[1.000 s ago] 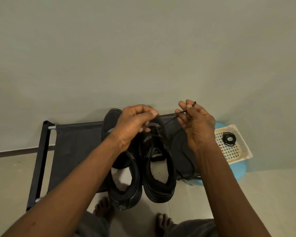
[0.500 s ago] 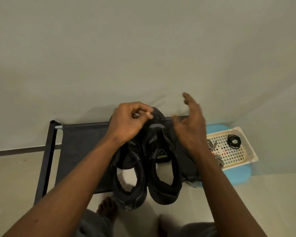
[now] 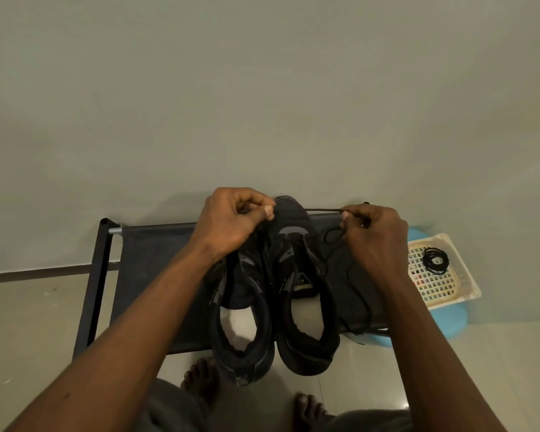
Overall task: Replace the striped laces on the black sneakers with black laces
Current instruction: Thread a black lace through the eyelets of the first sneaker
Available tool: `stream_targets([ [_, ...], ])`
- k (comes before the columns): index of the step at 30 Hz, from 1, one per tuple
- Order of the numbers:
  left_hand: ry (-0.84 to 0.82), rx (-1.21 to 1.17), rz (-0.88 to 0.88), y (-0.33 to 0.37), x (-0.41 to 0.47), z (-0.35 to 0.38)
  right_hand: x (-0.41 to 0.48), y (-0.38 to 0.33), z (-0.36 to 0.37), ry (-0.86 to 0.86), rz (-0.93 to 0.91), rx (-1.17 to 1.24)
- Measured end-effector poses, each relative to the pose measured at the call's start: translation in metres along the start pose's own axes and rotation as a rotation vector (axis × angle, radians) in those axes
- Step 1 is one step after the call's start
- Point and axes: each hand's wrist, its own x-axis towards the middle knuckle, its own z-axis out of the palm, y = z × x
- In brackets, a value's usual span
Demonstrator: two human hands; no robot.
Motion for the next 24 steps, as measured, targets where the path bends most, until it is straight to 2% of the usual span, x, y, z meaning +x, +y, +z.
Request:
stream_targets([
  [3, 0.000, 0.028, -0.016, -0.002, 0.001, -0.003, 0.001, 0.007, -0.004, 0.023, 0.053, -0.065],
  [9, -0.104, 0.065, -0.045, 0.006, -0.006, 0.003, 0.001, 0.011, -0.006, 0.007, 0.152, -0.389],
  [15, 0.050, 0.147, -0.012, 0.004, -0.006, 0.006, 0.005, 0.022, -0.014, 0.030, 0.159, -0.465],
  [17, 0.038, 0.100, -0.021, 0.004, -0.005, 0.009, 0.004, 0.024, -0.012, -0.034, 0.081, -0.409],
  [21, -0.161, 0.112, -0.008, 0.007, -0.012, 0.022, 0.000, 0.011, 0.002, -0.147, -0.165, -0.133],
  [24, -0.242, 0.118, 0.032, 0.011, -0.016, 0.029, -0.004, -0.007, 0.012, -0.298, -0.176, 0.097],
])
